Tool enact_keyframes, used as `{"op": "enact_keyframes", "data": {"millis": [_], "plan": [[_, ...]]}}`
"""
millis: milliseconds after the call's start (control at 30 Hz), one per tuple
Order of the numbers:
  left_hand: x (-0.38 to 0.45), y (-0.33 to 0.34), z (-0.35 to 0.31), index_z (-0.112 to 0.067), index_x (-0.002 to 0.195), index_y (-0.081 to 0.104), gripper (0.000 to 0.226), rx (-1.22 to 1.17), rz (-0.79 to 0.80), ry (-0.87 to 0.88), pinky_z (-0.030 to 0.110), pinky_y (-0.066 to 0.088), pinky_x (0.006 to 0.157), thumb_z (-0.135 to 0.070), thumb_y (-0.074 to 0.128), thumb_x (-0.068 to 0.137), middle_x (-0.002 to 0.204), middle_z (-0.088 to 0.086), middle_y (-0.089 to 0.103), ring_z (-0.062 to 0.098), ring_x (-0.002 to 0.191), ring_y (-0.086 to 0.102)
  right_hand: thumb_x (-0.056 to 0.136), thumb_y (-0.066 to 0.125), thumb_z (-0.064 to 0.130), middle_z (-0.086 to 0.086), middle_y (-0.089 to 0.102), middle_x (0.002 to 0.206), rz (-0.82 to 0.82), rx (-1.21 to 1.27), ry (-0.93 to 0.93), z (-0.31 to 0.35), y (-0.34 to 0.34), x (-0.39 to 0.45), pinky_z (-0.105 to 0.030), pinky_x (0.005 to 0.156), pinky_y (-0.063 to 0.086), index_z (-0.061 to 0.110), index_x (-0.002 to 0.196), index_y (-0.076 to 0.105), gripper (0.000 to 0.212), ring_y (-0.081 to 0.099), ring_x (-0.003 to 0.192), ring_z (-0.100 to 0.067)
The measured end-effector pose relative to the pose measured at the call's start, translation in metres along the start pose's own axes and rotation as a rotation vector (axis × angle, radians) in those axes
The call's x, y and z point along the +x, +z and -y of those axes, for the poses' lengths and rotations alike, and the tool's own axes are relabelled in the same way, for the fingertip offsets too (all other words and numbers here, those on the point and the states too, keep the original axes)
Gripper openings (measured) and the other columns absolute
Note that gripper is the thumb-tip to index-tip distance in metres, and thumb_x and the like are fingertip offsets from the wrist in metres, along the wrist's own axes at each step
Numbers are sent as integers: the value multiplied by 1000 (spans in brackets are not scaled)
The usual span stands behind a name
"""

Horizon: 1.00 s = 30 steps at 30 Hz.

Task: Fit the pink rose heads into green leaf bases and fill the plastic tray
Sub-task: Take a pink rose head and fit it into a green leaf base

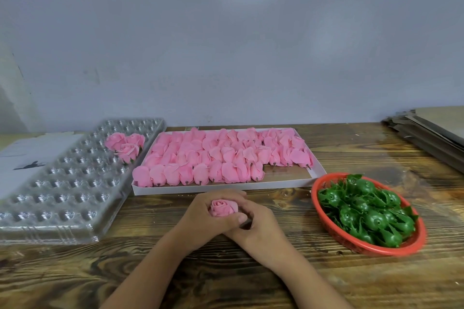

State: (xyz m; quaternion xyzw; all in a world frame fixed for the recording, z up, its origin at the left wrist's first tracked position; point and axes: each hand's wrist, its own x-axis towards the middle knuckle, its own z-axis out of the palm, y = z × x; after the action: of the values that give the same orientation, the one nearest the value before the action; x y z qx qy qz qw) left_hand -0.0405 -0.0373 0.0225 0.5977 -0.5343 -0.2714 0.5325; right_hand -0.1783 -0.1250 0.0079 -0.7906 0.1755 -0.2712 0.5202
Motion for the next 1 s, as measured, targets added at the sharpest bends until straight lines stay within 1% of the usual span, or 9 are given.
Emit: {"op": "enact_keyframes", "data": {"millis": [100,233,333,500,567,667,767,900,1000], "plan": [[1,1,2,-35,118,70,56,29,-72,-16,16,52,88,-49,81,66,116,-17,71,6,111,66,80,77,29,14,73,93,-105,-22,44,-1,0,2,-12,70,51,39,100,67,24,66,83,1],[2,4,1,-37,114,72,44,-53,-130,3,19,53,90,-52,73,72,118,-17,71,8,114,65,73,83,35,6,66,76,-181,-49,85,-4,2,3,-14,56,45,31,89,65,25,55,61,-2],[2,8,-2,-49,101,77,25,-40,-152,43,14,50,91,-53,69,78,115,-19,73,4,112,67,68,81,43,16,69,87,-161,-82,87,-6,2,2,-13,62,49,32,93,64,33,64,72,0],[1,10,1,-50,107,75,26,4,-64,37,12,51,89,-47,72,82,114,-18,75,4,110,68,69,81,42,21,70,95,-167,-124,76,-8,3,1,-11,73,51,37,109,63,43,65,90,8],[2,9,4,-51,113,73,35,11,-53,19,13,50,91,-48,76,78,116,-19,74,4,114,67,71,80,37,22,70,95,-178,-129,74,-8,2,1,-11,73,52,41,107,61,41,64,91,8],[3,7,8,-52,133,55,70,51,-24,-43,11,48,95,-50,84,69,127,-26,65,-3,121,59,73,81,31,29,68,91,-230,-121,64,-7,0,2,-10,70,50,46,102,59,39,64,90,9],[4,7,13,-45,145,43,94,-13,-3,-110,22,50,101,-40,91,65,134,-17,63,3,125,60,71,84,31,32,67,90,-279,-99,74,-8,-2,4,-4,68,47,44,100,59,40,62,90,12],[5,7,15,-39,138,51,85,-1,-101,-91,25,55,98,-33,93,64,126,-15,70,7,119,65,73,78,23,21,68,85,-285,-138,64,-10,-2,4,-4,66,45,41,100,59,38,61,87,13],[6,7,17,-36,130,59,69,24,-168,-71,25,56,96,-17,92,73,123,-12,72,7,117,67,74,78,21,18,67,77,-282,-131,49,-11,-1,5,-6,61,45,40,94,60,33,62,76,7]]}}
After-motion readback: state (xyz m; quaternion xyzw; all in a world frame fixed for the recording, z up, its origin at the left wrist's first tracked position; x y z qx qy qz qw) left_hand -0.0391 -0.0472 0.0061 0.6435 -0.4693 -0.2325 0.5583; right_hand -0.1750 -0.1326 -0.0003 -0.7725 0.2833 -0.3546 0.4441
